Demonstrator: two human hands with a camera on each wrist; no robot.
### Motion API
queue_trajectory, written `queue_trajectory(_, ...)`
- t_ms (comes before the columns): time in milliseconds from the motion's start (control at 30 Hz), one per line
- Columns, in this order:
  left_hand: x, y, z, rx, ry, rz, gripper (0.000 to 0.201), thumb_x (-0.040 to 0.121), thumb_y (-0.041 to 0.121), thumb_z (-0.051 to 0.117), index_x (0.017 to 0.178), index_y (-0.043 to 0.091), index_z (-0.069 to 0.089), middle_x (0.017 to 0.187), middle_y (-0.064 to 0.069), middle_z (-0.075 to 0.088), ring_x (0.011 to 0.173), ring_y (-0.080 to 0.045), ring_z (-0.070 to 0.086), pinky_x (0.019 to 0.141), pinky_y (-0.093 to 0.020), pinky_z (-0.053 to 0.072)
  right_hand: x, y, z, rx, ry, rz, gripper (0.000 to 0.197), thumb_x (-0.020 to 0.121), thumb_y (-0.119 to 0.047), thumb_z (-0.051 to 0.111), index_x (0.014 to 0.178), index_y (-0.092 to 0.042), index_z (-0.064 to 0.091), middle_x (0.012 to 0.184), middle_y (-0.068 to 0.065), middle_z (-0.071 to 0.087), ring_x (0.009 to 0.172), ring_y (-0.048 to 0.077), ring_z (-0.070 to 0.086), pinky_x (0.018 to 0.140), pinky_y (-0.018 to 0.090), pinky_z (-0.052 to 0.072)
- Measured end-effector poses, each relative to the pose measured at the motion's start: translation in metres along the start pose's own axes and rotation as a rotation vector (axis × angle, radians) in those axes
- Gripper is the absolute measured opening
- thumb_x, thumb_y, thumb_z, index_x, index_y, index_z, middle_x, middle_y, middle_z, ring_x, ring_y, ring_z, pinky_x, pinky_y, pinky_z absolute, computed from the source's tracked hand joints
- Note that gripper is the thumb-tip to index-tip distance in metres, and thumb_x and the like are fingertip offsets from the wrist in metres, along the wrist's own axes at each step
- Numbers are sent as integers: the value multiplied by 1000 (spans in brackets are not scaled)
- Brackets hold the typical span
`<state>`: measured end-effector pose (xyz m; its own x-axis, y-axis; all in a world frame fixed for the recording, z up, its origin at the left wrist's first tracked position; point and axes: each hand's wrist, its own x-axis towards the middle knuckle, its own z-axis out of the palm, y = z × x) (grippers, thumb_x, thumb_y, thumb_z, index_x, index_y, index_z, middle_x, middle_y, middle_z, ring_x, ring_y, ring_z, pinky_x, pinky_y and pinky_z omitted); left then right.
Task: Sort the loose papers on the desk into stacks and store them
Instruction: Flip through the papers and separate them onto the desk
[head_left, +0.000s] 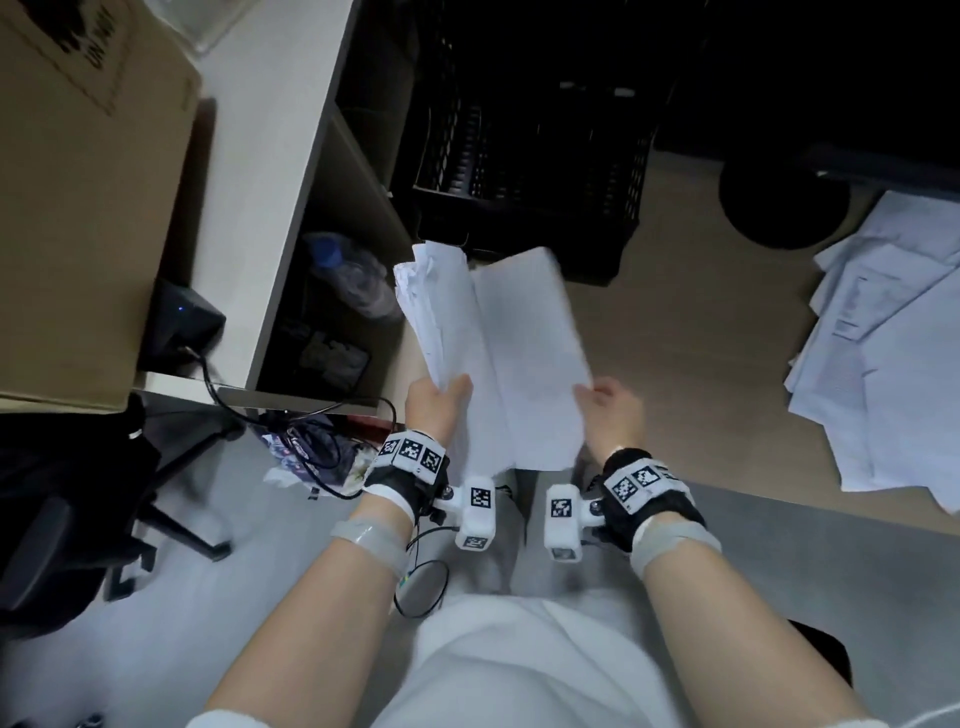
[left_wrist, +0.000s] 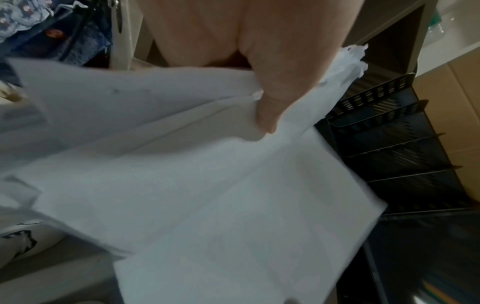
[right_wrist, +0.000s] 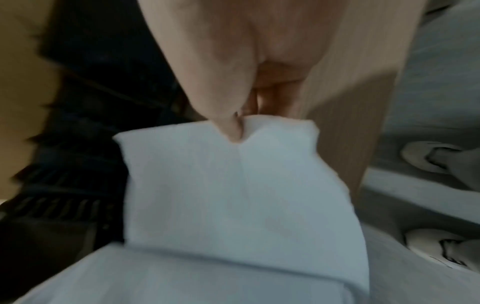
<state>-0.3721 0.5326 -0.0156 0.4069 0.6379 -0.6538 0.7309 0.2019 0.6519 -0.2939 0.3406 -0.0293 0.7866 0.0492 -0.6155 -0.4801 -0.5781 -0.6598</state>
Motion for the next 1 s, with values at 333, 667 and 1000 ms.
queue_trajectory(333,0,-9,-11,-68,-17,13,5,92,10,66,96,11,68,84,-4,72,75,-17,68,71,-27,57,40,33,34,-185,76,199,29,90,-31,52,113,-16,61,102,12,69,87,37,65,77,39,51)
queue_trajectory(667,-2,-7,-1,-45,-102,93,29,98,30,61,117,9,69,105,-2,73,97,-16,69,93,-34,53,19,-11,29,34,-116,-197,42,85,-26,74,125,-24,61,122,-5,63,108,16,59,93,36,50)
queue_trajectory(1000,-25,21,25,83,-387,170,46,105,51,34,111,18,65,114,-4,70,107,-19,65,99,-34,49,-10,-4,10,72,-458,-210,102,59,-38,90,146,-35,36,141,-15,50,128,6,49,109,31,41)
